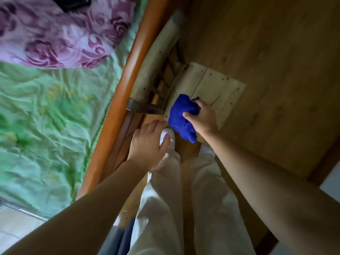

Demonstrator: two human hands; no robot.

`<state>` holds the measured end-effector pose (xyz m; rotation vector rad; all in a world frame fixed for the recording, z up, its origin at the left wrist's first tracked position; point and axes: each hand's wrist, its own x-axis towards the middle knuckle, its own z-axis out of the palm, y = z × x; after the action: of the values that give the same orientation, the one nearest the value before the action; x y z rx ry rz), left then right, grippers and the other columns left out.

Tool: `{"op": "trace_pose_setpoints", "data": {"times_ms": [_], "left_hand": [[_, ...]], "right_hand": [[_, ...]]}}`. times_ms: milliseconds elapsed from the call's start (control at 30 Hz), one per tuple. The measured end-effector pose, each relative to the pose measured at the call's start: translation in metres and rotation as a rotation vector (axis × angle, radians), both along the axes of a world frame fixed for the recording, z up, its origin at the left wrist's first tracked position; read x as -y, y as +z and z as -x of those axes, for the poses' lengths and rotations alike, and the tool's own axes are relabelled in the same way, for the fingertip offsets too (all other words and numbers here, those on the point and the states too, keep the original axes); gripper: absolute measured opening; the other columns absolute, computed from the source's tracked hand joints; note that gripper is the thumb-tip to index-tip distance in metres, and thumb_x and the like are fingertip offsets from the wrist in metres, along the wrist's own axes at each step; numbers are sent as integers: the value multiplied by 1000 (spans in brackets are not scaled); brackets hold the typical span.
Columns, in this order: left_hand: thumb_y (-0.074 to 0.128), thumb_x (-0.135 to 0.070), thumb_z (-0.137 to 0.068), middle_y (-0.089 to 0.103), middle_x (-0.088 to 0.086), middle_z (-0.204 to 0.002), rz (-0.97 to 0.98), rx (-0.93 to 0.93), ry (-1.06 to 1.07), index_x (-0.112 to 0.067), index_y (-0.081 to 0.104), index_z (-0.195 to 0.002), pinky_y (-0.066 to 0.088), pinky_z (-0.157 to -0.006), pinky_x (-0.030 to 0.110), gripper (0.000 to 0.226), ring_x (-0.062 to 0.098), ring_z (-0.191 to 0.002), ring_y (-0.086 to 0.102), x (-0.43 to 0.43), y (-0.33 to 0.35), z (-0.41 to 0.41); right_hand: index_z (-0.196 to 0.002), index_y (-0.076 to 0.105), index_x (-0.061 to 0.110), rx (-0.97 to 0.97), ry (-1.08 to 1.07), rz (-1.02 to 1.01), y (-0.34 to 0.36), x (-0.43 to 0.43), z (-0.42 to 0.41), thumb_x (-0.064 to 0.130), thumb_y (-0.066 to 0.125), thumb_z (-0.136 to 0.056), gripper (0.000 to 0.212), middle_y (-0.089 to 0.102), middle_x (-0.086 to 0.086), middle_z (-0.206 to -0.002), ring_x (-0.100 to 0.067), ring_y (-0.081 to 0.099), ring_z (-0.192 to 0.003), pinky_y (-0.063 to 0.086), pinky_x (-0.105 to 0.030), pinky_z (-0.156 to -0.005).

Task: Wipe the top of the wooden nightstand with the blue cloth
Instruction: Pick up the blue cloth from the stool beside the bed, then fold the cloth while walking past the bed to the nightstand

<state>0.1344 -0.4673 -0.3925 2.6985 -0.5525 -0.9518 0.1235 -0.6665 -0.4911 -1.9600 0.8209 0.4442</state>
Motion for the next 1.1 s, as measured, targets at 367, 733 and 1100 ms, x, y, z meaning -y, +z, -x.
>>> {"op": "trace_pose_setpoints", "data": {"times_ms": [367, 733, 1100], "left_hand": [[31, -51, -96, 61, 8, -136, 68, 248, -242, -14, 60, -133, 39, -101, 46, 60, 32, -124, 55, 13, 249, -26], [34, -53, -97, 64, 6, -130, 170, 457, -241, -18, 64, -124, 44, -102, 47, 53, 30, -122, 57, 11, 352, 15], [40, -49, -93, 66, 5, -125, 6, 593, 336, -19, 63, -123, 44, -94, 44, 48, 31, -112, 61, -40, 381, 135]], "right_hand": [[-120, 58, 38, 275, -35, 139, 318, 32, 44, 45, 73, -73, 50, 64, 19, -106, 0, 60, -99, 47, -19, -86], [-122, 59, 34, 408, -37, 211, 443, 35, 87, 38, 75, -80, 45, 61, 12, -116, -8, 59, -105, 52, -35, -91], [-120, 60, 33, 549, 480, 77, 462, -11, 65, 35, 76, -79, 44, 61, 11, -112, -9, 59, -100, 47, -28, -86]]}}
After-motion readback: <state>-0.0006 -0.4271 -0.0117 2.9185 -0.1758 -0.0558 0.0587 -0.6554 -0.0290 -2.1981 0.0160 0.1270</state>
